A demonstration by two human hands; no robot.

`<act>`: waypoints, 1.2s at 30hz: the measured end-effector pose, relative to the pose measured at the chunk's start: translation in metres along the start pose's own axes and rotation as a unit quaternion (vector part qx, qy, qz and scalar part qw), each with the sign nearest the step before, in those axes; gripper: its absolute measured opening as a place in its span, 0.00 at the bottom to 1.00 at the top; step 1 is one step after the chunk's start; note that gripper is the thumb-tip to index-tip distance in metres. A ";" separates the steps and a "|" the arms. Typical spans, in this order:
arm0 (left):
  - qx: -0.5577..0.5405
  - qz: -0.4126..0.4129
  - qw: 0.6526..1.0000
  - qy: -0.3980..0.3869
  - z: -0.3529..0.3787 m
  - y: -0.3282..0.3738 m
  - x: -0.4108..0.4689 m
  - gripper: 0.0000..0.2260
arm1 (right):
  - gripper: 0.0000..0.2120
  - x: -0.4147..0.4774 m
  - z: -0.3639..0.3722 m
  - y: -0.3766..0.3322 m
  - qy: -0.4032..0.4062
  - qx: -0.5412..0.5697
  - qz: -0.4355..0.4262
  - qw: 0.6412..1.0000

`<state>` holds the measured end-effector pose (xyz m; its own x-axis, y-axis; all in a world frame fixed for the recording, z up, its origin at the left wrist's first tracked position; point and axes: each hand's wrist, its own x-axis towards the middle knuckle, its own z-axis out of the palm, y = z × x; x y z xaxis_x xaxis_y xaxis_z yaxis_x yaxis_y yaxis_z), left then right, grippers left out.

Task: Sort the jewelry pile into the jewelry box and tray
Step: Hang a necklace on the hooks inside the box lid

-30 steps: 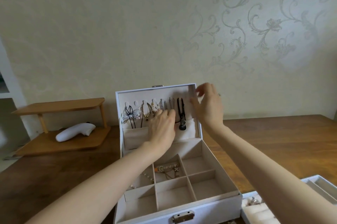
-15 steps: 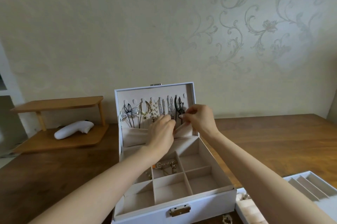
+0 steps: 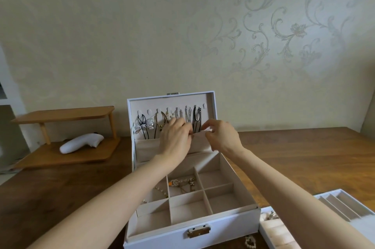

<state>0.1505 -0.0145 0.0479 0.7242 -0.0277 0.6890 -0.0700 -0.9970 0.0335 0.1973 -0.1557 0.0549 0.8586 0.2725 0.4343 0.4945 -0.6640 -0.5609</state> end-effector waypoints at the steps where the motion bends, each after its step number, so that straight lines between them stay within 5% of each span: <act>1: 0.002 -0.001 1.000 0.000 0.001 0.000 0.000 0.07 | 0.16 0.000 0.000 0.001 0.012 0.008 -0.001 1.000; 10: -0.022 0.050 0.998 0.027 -0.004 -0.014 -0.014 0.07 | 0.12 -0.027 -0.020 0.025 0.076 0.051 0.002 0.996; 19: -0.059 0.015 0.982 -0.180 -0.007 0.018 -0.004 0.21 | 0.20 -0.016 -0.011 0.002 -0.024 0.076 0.018 0.997; 28: -0.082 0.006 0.989 -0.121 -0.014 -0.004 0.000 0.15 | 0.19 -0.006 0.002 -0.005 -0.077 -0.040 0.032 0.996; 36: -0.130 0.011 0.990 -0.061 -0.034 0.002 0.001 0.12 | 0.17 -0.008 -0.015 -0.011 -0.049 0.000 0.020 0.999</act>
<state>0.1283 -0.0138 0.0732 0.7973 -0.0733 0.5991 -0.2485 -0.9444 0.2152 0.1832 -0.1607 0.0685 0.8865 0.3131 0.3408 0.4601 -0.6749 -0.5769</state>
